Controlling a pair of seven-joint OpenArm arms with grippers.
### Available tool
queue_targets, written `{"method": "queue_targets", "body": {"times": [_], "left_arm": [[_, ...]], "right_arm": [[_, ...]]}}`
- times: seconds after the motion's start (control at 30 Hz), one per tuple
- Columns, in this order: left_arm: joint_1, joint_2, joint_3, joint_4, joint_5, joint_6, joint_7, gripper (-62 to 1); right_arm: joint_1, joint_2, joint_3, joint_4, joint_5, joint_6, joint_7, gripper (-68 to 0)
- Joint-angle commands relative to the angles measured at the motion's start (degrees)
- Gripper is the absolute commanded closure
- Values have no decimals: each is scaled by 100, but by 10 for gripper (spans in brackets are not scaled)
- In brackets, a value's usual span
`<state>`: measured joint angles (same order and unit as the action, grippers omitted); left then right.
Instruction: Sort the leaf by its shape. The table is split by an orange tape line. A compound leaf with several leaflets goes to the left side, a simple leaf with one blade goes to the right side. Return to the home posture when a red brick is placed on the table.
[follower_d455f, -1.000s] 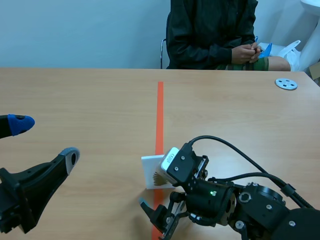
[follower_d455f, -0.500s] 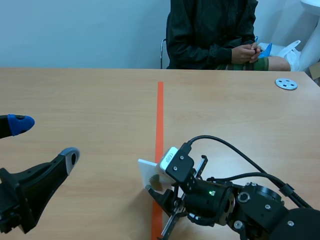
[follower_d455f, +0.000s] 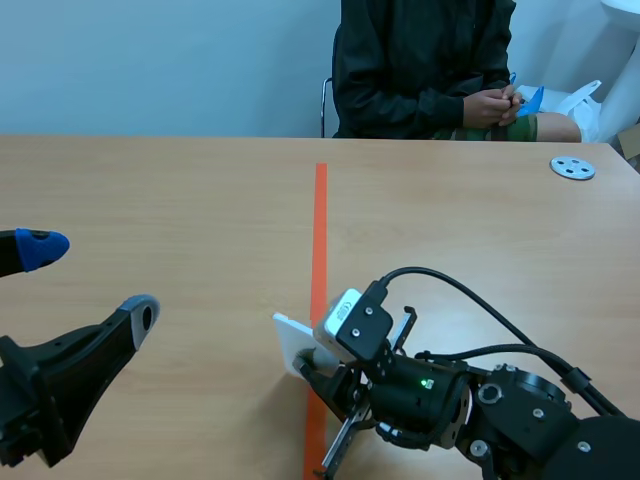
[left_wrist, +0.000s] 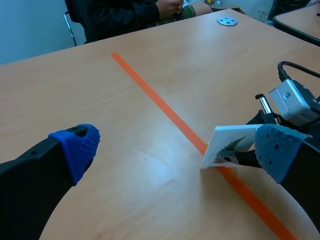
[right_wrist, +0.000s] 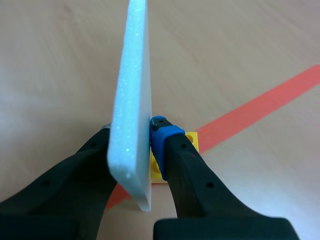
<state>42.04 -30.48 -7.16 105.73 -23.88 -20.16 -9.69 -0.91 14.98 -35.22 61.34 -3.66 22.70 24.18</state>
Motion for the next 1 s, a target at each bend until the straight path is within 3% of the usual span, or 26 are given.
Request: {"method": "queue_targets", "body": {"times": [0.0, 0.07, 0.37, 0.67, 0.83, 0.97], "left_arm": [[-17, 31, 26, 76, -35, -11, -101, -623], [-17, 31, 26, 76, -35, -11, -101, -623], [-17, 31, 26, 76, -35, -11, -98, -623], [-17, 28, 26, 76, -35, -13, -98, -623], [-17, 31, 26, 76, -35, -13, -98, -623], [-17, 28, 26, 76, -35, -13, -83, -623]], "right_arm": [[74, 103, 227, 229, 66, -37, 127, -58], [74, 146, 435, 317, 166, -22, 127, -19], [94, 186, 1753, 549, 933, -17, 111, -17], [247, 282, 2922, 546, 1921, -133, -671, -37], [516, 299, 3230, 525, 2538, -680, -1537, -37], [769, 297, 3233, 299, 2643, -1025, -1794, -37]]}}
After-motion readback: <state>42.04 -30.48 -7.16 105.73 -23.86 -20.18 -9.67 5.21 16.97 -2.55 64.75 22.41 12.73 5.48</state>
